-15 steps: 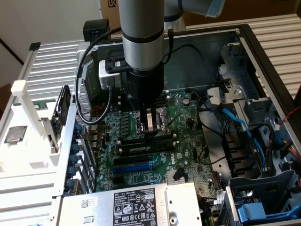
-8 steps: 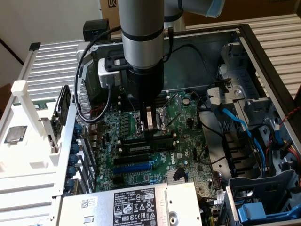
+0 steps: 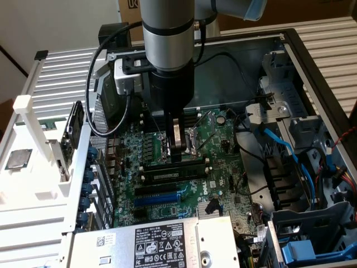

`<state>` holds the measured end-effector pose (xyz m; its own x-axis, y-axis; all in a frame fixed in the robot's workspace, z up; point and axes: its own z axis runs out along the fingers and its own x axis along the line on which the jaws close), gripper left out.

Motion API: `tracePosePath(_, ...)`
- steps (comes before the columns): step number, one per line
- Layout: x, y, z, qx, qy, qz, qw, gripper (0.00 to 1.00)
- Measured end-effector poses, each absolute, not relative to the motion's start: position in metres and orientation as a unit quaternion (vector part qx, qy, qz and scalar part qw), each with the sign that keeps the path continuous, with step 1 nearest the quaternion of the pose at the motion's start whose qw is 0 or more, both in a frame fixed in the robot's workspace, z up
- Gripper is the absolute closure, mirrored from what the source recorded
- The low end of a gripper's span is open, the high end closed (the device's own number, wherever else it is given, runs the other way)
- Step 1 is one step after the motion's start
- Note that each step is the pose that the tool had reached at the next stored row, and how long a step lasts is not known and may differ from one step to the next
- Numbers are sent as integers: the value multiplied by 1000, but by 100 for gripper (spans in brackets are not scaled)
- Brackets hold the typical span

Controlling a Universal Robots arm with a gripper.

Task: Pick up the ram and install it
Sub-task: 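Press down the ram until it locks into place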

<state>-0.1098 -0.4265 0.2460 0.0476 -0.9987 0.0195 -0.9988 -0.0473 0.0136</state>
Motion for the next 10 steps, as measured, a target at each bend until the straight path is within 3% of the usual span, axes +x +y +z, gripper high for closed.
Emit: tracePosePath(10, -110, -427, 246, 718, -695, 2, 12, 90)
